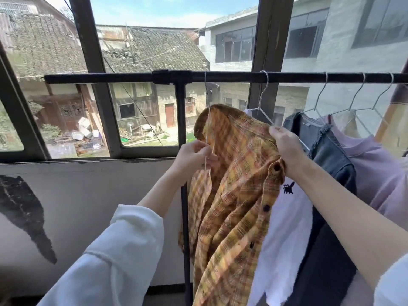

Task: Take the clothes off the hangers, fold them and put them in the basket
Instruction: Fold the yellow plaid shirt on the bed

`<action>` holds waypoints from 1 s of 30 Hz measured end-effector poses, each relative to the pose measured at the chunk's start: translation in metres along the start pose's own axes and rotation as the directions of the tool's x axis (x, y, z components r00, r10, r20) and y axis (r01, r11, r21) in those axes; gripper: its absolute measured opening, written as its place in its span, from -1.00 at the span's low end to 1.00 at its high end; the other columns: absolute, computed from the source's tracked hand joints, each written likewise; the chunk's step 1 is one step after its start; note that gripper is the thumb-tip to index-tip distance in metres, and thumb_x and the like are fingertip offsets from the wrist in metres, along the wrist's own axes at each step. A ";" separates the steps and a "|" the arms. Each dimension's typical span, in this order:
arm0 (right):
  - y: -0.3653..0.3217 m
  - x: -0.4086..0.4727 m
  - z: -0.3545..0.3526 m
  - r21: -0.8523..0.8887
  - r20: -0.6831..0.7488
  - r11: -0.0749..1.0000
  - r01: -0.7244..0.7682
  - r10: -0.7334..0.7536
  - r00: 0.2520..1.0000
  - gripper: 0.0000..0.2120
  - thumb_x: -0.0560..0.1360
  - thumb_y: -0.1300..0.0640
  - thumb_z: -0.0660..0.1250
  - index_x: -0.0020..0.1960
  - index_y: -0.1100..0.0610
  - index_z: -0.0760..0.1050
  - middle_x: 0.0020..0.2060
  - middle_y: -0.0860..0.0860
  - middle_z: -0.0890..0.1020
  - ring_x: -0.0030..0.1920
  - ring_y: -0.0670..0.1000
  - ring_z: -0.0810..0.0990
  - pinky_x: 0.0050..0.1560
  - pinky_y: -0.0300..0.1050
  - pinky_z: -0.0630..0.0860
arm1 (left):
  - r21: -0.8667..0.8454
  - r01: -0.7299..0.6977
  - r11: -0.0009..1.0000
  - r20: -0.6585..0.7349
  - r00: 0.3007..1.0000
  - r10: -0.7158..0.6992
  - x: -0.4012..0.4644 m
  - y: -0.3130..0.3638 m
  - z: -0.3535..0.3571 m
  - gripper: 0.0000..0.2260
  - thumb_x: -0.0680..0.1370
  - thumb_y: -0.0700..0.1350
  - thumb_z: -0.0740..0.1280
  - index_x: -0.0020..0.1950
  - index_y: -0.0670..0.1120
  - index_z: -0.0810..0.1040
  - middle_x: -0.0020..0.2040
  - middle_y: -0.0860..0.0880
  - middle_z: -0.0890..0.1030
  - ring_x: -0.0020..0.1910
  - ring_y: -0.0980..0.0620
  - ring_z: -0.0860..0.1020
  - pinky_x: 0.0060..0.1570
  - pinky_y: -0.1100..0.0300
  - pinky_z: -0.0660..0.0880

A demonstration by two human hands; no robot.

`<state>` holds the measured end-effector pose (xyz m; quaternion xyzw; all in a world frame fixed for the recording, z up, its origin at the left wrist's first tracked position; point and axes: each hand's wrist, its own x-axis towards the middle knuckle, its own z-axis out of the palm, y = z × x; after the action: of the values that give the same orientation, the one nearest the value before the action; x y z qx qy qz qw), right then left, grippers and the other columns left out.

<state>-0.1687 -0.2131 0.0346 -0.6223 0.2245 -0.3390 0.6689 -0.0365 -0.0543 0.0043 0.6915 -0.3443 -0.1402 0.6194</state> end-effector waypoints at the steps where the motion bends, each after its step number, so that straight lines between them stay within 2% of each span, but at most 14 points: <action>1: 0.002 -0.003 -0.005 -0.197 0.057 0.980 0.010 0.002 0.998 -0.82 0.58 0.00 0.22 -0.02 0.11 0.46 -0.15 0.09 0.60 -0.18 0.08 0.60 -0.09 -0.04 0.56 | -0.056 0.006 0.998 0.018 1.000 -0.005 -0.002 0.000 -0.006 -0.91 0.60 -0.21 0.23 0.00 -0.22 0.49 -0.27 -0.10 0.64 -0.31 -0.01 0.65 -0.10 0.03 0.61; 3: 0.015 -0.010 -0.006 -0.617 0.178 0.785 0.064 0.059 0.982 -0.75 0.51 -0.06 0.31 0.10 0.05 0.46 -0.09 0.05 0.62 -0.11 0.03 0.60 -0.03 -0.09 0.52 | -0.080 -0.010 0.997 0.060 0.998 0.015 -0.004 0.002 -0.014 -0.92 0.58 -0.20 0.27 -0.02 -0.20 0.52 -0.32 -0.08 0.62 -0.34 0.00 0.65 -0.17 0.08 0.61; 4: 0.025 -0.012 -0.002 -0.735 0.216 0.671 0.094 0.100 0.971 -0.75 0.50 -0.03 0.33 0.11 0.07 0.47 -0.09 0.05 0.62 -0.11 0.01 0.59 -0.05 -0.12 0.49 | -0.090 -0.021 0.996 0.080 0.996 0.028 -0.006 0.004 -0.015 -0.94 0.57 -0.20 0.29 -0.04 -0.17 0.53 -0.31 -0.07 0.62 -0.33 0.00 0.65 -0.19 0.12 0.61; 6: 0.040 -0.012 0.007 -0.803 0.232 0.584 0.118 0.123 0.965 -0.82 0.52 0.05 0.31 0.02 0.15 0.52 -0.15 0.09 0.62 -0.13 0.06 0.59 -0.10 -0.10 0.47 | -0.143 -0.054 0.988 0.123 0.990 0.072 -0.009 0.013 -0.011 -0.95 0.56 -0.19 0.29 -0.06 -0.15 0.53 -0.28 -0.08 0.62 -0.30 0.00 0.64 -0.17 0.15 0.61; 9: 0.047 -0.009 0.019 -0.718 0.174 0.688 0.099 0.039 0.984 -0.84 0.56 0.11 0.23 0.03 0.17 0.52 -0.14 0.16 0.63 -0.16 0.09 0.56 -0.08 -0.02 0.50 | -0.242 -0.108 0.964 0.074 0.989 0.129 -0.008 0.022 -0.003 -0.84 0.59 -0.11 0.24 -0.10 -0.15 0.55 -0.19 -0.06 0.62 -0.21 0.04 0.61 -0.15 0.24 0.57; 11: 0.042 -0.006 0.023 -0.651 0.116 0.747 0.135 -0.078 0.990 -0.83 0.57 0.13 0.22 0.05 0.18 0.53 -0.22 0.10 0.61 -0.21 0.07 0.54 -0.18 -0.10 0.45 | -0.225 -0.112 0.968 -0.058 0.993 0.101 -0.002 0.019 0.001 -0.82 0.60 -0.08 0.21 -0.06 -0.11 0.56 -0.12 -0.03 0.61 -0.10 0.04 0.58 -0.06 0.23 0.52; 13: 0.037 -0.005 0.025 -0.598 0.067 0.785 0.165 -0.156 0.986 -0.84 0.57 0.15 0.22 0.03 0.21 0.52 -0.29 0.09 0.56 -0.25 0.10 0.50 -0.33 -0.20 0.39 | -0.022 -0.091 0.996 -0.233 0.969 0.084 0.009 0.008 0.002 -0.81 0.59 -0.09 0.23 0.15 -0.11 0.51 0.09 -0.06 0.56 0.08 0.01 0.51 0.13 0.13 0.47; 15: 0.036 -0.004 0.024 -0.554 0.027 0.812 0.183 -0.202 0.979 -0.84 0.57 0.18 0.21 0.05 0.23 0.51 -0.17 0.21 0.61 -0.18 0.20 0.55 -0.28 -0.11 0.45 | 0.186 -0.047 0.981 -0.304 0.947 0.103 0.019 -0.007 0.001 -0.62 0.57 -0.12 0.25 0.38 -0.12 0.35 0.33 -0.10 0.41 0.25 -0.01 0.40 0.27 0.08 0.37; 16: 0.036 -0.004 0.022 -0.533 0.012 0.823 0.197 -0.225 0.974 -0.85 0.57 0.18 0.21 0.06 0.21 0.50 -0.13 0.19 0.63 -0.18 0.18 0.56 -0.28 -0.14 0.46 | 0.244 -0.027 0.969 -0.293 0.951 0.101 0.024 -0.013 0.001 -0.54 0.57 -0.12 0.26 0.45 -0.12 0.25 0.41 -0.11 0.33 0.33 -0.03 0.34 0.35 0.04 0.32; 19: 0.041 -0.002 0.012 -0.471 0.010 0.850 0.237 -0.263 0.965 -0.90 0.58 0.20 0.19 0.01 0.10 0.48 -0.26 -0.06 0.55 -0.29 -0.08 0.47 -0.41 -0.50 0.37 | 0.298 0.059 0.953 -0.150 0.989 -0.014 0.041 -0.032 0.007 -0.33 0.54 -0.04 0.32 0.54 -0.09 0.04 0.53 -0.10 0.14 0.49 -0.08 0.16 0.46 -0.01 0.15; 21: 0.043 -0.001 0.006 -0.434 0.032 0.870 0.236 -0.247 0.969 -0.88 0.59 0.23 0.17 0.00 0.09 0.47 -0.27 -0.09 0.52 -0.29 -0.15 0.46 -0.41 -0.55 0.35 | 0.277 0.141 0.950 -0.030 0.990 -0.138 0.050 -0.045 0.016 -0.24 0.50 -0.02 0.37 0.56 -0.08 -0.01 0.55 -0.09 0.07 0.51 -0.07 0.11 0.46 0.00 0.13; 26: 0.048 0.000 -0.005 -0.398 0.081 0.884 0.247 -0.234 0.969 -0.87 0.58 0.26 0.18 0.01 0.16 0.50 -0.20 0.04 0.56 -0.21 -0.05 0.51 -0.25 -0.44 0.43 | 0.290 0.210 0.934 0.182 0.946 -0.269 0.050 -0.078 0.044 -0.34 0.53 -0.15 0.33 0.54 -0.08 0.07 0.49 -0.08 0.22 0.43 -0.04 0.26 0.25 0.18 0.27; 28: 0.052 0.001 -0.011 -0.399 0.095 0.887 0.233 -0.213 0.972 -0.87 0.58 0.24 0.20 0.03 0.17 0.51 -0.14 0.15 0.60 -0.14 0.01 0.54 -0.09 -0.27 0.50 | 0.222 0.283 0.933 0.221 0.917 -0.331 0.048 -0.094 0.052 -0.33 0.53 -0.18 0.33 0.54 -0.10 0.04 0.44 -0.13 0.29 0.38 -0.07 0.33 0.19 0.20 0.29; 30: 0.055 0.000 -0.015 -0.402 0.109 0.887 0.226 -0.199 0.974 -0.88 0.58 0.20 0.20 0.02 0.15 0.52 -0.08 0.24 0.60 -0.13 0.04 0.53 -0.08 -0.15 0.53 | 0.248 0.302 0.920 0.284 0.886 -0.367 0.043 -0.108 0.056 -0.41 0.52 -0.22 0.28 0.51 -0.09 0.14 0.36 -0.14 0.41 0.27 -0.07 0.43 0.20 0.17 0.35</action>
<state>-0.1697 -0.2239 -0.0217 -0.7806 0.1997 -0.3349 0.4885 -0.0077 -0.1256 -0.0991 0.7656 -0.3287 -0.3228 0.4490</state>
